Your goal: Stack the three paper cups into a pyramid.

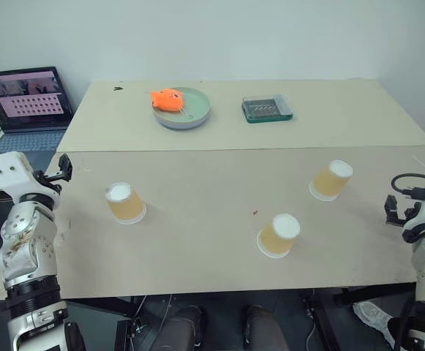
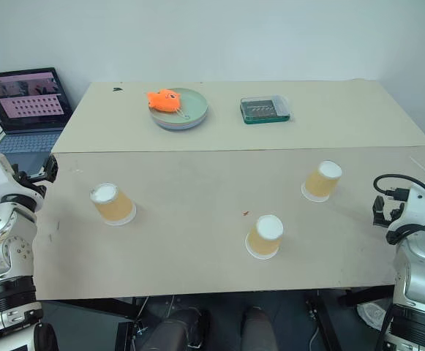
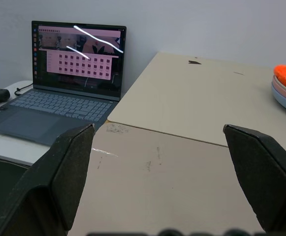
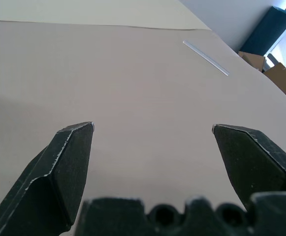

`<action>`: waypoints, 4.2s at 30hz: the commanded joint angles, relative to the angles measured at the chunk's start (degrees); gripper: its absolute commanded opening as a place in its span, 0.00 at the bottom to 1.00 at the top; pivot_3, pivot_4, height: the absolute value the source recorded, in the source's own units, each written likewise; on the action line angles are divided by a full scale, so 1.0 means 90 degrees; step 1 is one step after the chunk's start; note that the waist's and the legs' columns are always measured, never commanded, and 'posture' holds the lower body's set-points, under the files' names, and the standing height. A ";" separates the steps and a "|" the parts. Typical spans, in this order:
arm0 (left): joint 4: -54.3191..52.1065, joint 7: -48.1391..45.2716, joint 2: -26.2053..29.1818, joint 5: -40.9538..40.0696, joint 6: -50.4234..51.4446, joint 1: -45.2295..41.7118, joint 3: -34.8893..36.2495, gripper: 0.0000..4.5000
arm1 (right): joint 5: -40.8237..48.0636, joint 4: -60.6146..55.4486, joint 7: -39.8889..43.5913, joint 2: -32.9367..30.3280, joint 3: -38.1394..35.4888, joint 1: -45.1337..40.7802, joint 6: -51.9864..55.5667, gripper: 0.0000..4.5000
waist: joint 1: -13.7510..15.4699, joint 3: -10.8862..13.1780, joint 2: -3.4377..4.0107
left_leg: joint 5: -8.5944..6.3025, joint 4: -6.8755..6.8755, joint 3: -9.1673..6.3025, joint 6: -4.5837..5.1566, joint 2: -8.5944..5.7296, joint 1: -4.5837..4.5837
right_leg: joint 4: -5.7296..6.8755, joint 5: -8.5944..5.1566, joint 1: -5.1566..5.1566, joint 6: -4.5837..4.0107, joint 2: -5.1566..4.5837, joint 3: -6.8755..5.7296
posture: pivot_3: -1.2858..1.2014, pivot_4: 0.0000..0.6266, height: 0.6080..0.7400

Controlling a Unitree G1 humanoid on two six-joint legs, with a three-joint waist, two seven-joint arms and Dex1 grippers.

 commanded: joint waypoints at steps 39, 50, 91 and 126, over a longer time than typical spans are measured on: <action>-0.4558 -0.5096 0.2498 -0.3758 0.2753 0.0862 -0.2083 0.99 | 0.3625 -0.2456 0.7050 -0.2548 -0.2182 0.3212 0.0589 1.00 | -0.0129 0.0024 0.0088 | -0.0014 -0.0018 0.0036 0.0004 0.0043 0.0003 | -0.0023 -0.0017 0.0003 -0.0009 0.0029 0.0063 | 0.52 0.24 1.00; -0.4672 -0.5015 0.2409 -0.3165 0.2371 0.1136 -0.2203 0.99 | 0.3342 -0.2576 0.6653 -0.2394 0.0174 0.1961 0.0361 1.00 | 0.0007 0.0026 0.0076 | -0.0020 -0.0019 0.0074 -0.0005 0.0098 -0.0025 | -0.0031 -0.0043 -0.0021 -0.0065 0.0025 0.0086 | 0.52 0.24 1.00; -0.4889 -0.5054 0.1988 -0.1909 0.1318 0.1998 -0.2588 0.99 | 0.2321 -0.3059 0.5346 -0.1678 0.2665 0.0242 0.0264 1.00 | 0.0074 0.0026 0.0066 | -0.0023 -0.0004 0.0154 -0.0007 0.0112 -0.0044 | -0.0011 0.0010 -0.0074 -0.0047 0.0049 0.0097 | 0.52 0.24 1.00; -0.5013 -0.4819 0.2072 -0.1922 0.1488 0.1949 -0.2620 1.00 | 0.0797 0.1146 0.5805 0.0762 0.5196 -0.4042 -0.0645 0.57 | -0.0053 0.0023 0.0055 | -0.0018 -0.0006 0.0159 -0.0012 0.0118 -0.0016 | -0.0004 0.0050 -0.0077 -0.0108 0.0093 0.0109 | 0.52 0.24 1.00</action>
